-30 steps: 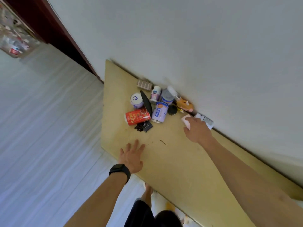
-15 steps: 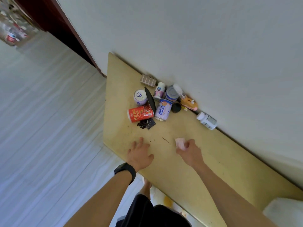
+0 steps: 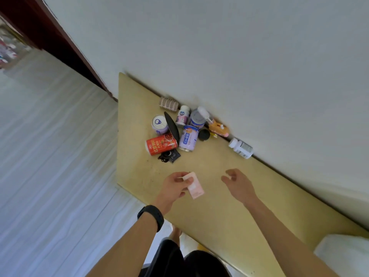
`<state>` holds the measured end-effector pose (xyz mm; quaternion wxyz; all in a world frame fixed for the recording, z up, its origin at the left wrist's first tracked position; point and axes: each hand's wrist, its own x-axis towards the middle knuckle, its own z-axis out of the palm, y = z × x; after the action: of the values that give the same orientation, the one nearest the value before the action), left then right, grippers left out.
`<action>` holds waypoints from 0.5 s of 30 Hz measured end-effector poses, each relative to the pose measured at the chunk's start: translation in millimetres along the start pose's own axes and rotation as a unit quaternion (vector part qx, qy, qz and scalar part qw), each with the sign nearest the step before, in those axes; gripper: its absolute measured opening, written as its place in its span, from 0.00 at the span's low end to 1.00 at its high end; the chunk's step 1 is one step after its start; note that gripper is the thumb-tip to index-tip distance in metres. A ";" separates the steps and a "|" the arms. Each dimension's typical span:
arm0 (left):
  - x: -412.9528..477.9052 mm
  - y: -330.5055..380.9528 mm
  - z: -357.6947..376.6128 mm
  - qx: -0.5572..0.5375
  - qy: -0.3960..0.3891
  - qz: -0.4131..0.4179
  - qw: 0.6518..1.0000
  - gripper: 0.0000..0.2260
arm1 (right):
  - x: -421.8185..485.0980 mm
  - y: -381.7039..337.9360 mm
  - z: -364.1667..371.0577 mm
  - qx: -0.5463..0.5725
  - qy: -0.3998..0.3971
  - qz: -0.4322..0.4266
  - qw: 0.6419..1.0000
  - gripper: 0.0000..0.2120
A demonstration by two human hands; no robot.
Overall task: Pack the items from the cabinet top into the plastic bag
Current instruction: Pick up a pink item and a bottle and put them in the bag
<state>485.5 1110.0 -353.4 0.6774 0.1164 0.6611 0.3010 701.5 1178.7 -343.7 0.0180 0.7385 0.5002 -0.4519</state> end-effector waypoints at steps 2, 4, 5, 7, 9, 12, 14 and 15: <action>-1.4 3.3 -13.8 -0.008 0.024 0.006 1.000 0.13 | 31.9 -7.8 -18.1 -0.107 0.105 -0.079 0.986 0.23; -5.3 3.2 -28.4 -0.016 0.045 0.006 0.999 0.12 | 59.4 -15.2 -31.7 -0.180 0.147 -0.130 0.964 0.26; -7.4 1.3 -35.1 -0.020 0.056 0.006 0.998 0.12 | 69.4 -18.8 -35.7 -0.212 0.139 -0.130 0.958 0.26; -12.0 -4.5 -46.3 -0.028 0.074 0.006 0.997 0.12 | 81.6 -20.3 -35.9 -0.282 0.110 -0.102 0.948 0.27; -16.4 -12.7 -53.5 -0.032 0.085 0.000 0.996 0.12 | 84.5 -16.6 -27.8 -0.339 0.119 -0.088 0.929 0.27; -21.4 -28.6 -56.1 -0.038 0.093 -0.015 0.995 0.13 | 76.4 -7.7 -10.2 -0.346 0.122 -0.091 0.926 0.29; -24.0 -37.0 -52.5 -0.037 0.091 -0.023 0.995 0.14 | 65.1 -1.6 0.3 -0.326 0.102 -0.080 0.936 0.30; -25.1 -40.6 -49.0 -0.038 0.088 -0.026 0.995 0.14 | 57.8 2.0 4.5 -0.313 0.091 -0.071 0.943 0.31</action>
<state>449.8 1052.0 -360.1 0.6283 0.0464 0.7089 0.3171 705.4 1217.3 -386.9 0.1706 0.6962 0.6669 -0.2036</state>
